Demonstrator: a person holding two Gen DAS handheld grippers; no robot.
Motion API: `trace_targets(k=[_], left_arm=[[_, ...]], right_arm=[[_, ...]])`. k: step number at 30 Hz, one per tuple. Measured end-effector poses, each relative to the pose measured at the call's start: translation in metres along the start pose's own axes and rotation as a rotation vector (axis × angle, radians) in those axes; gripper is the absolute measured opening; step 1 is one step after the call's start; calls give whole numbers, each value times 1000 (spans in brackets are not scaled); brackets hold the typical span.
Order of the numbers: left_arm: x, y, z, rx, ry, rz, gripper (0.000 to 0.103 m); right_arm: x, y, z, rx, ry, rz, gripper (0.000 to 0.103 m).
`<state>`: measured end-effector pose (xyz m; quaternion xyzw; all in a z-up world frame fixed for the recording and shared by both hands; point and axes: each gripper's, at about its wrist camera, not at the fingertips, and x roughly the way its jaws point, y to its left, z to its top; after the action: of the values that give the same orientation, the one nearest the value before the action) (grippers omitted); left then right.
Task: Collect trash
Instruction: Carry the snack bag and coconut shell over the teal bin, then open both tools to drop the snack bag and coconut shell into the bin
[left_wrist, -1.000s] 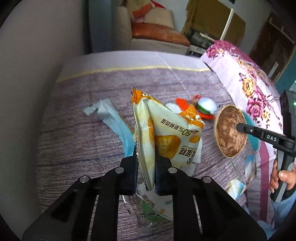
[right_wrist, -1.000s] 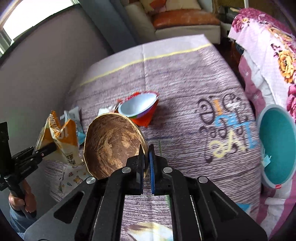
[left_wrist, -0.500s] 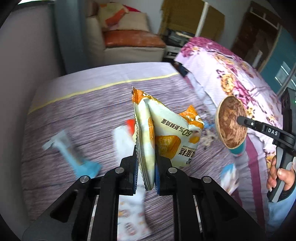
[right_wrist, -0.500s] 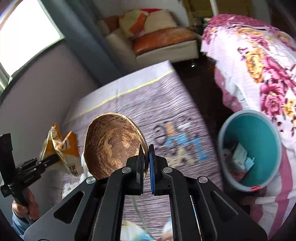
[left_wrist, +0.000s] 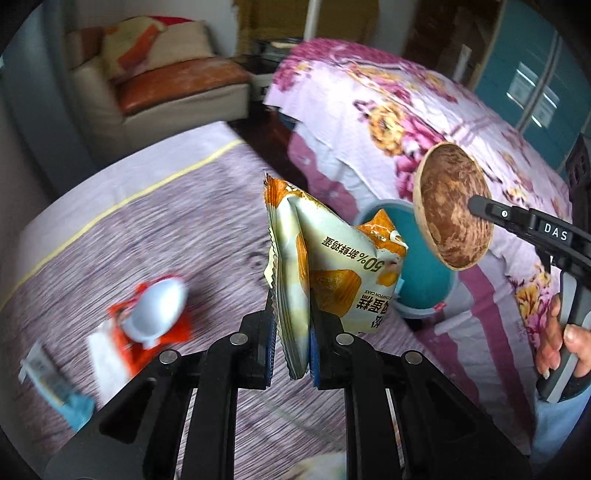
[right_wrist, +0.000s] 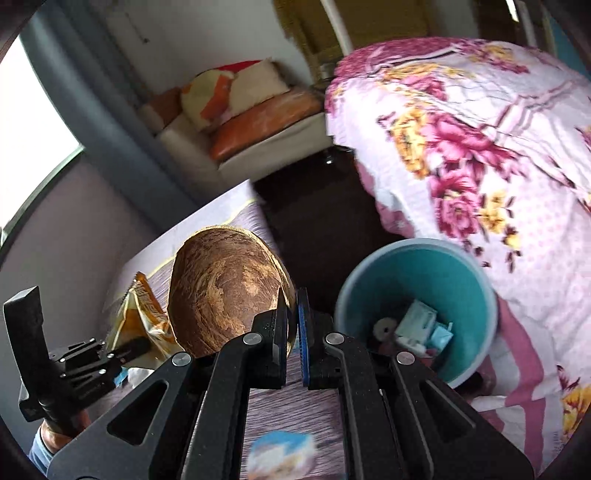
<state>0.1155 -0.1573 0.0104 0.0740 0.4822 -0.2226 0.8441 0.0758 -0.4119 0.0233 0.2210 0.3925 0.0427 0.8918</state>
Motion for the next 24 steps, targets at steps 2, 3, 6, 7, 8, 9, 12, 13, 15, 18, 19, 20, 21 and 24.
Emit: trace_targets(k=[2,3,6,7,8,9,12,13,15,18,19,20,21,24], left_arm=[[12,-14,7,21,16,-9,14],[18,-21,10,33,25,-13,14],[40,-47,18,66,54,-30,14],[45,-52,20,75,61,-34,14],[52,-60,22,87,71,-39,14],[57,-68,23,99,81,-43,15],[74,-87,27,128,110,-53,15],[78,-91,27,136,117,-55,15],[89,-102,29,153,133,-59,15],[101,-111,28,168,154,-62,15],[105,-113,28,169,160,-62,15],[109,-115,28,170,167,-62,15],[113,-116,28,172,175,-61,15],[127,-119,28,176,198,-57,15]], right_arm=[[-3,-20,1,30,-7,-15,5],[-5,-29,2,45,-10,-24,5],[-11,-52,1,79,-25,-55,5],[-12,-56,1,84,-28,-60,5],[-14,-65,2,96,-34,-70,5],[-15,-73,2,108,-39,-80,5],[-17,-92,0,136,-43,-99,5],[-17,-96,0,140,-42,-102,5],[-17,-107,-1,155,-40,-111,5],[-14,-120,-2,166,-30,-128,5],[-14,-122,-3,167,-29,-132,5],[-13,-125,-3,168,-27,-138,5],[-12,-127,-4,170,-25,-140,5],[-6,-134,-3,179,-16,-147,5]])
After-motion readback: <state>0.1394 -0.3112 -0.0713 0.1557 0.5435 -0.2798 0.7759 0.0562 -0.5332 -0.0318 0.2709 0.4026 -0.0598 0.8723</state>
